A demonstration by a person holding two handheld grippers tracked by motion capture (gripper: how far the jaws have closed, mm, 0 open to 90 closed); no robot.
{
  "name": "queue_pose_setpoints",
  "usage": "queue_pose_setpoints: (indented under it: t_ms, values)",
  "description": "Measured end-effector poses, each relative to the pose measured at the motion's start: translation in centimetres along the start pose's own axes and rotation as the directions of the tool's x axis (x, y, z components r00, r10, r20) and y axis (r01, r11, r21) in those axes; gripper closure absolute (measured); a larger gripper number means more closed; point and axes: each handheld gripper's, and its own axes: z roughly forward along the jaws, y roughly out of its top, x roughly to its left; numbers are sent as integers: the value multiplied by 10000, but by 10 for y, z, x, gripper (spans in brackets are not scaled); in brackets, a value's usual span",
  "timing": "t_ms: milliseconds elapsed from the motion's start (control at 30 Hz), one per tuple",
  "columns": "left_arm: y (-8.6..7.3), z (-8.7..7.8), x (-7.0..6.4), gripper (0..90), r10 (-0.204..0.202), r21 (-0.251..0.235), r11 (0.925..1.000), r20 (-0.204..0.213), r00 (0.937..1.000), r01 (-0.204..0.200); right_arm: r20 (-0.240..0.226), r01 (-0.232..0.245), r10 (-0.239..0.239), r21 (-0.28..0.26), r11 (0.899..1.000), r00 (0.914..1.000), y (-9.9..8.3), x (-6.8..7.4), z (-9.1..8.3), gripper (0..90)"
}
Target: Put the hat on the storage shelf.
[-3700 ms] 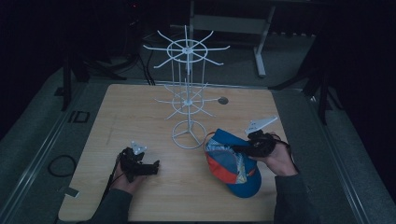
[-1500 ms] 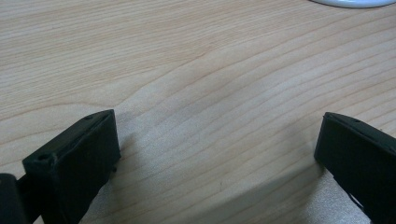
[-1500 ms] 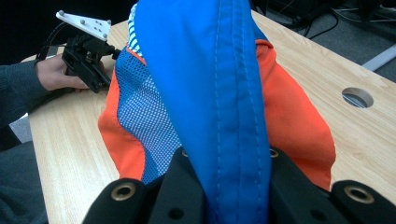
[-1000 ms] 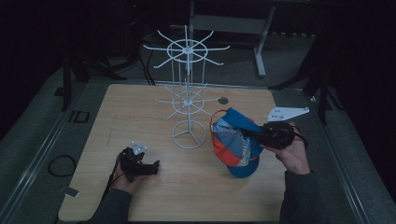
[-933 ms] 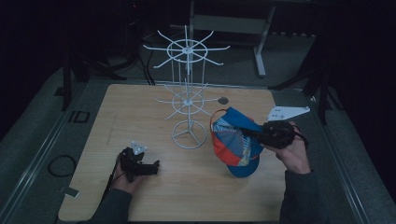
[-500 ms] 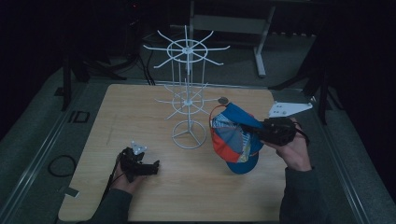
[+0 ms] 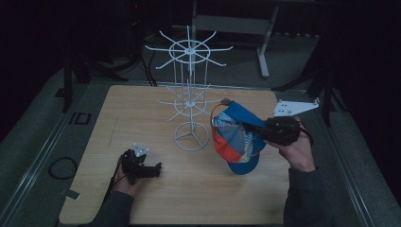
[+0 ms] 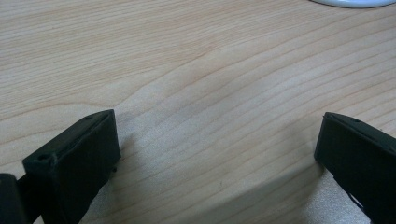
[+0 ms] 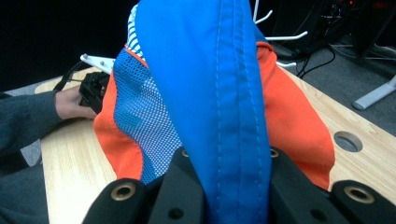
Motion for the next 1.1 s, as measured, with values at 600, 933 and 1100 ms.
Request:
queue_pose_setpoints:
  t_ms: [600, 933, 1100]
  values:
    - [0, 0, 0, 1, 3, -1, 10000, 0, 10000, -3, 290, 90, -76, -492, 9987, 9995, 8, 2, -3, 872]
    - [0, 0, 0, 1, 1, -3, 10000, 1, 10000, -1, 352, 138, -105, -934, 9955, 9993, 9, 2, -7, 871]
    - [0, 0, 0, 1, 0, -1, 10000, 3, 10000, 0, 352, 167, -128, -1124, 9935, 9993, 10, 2, -8, 871]
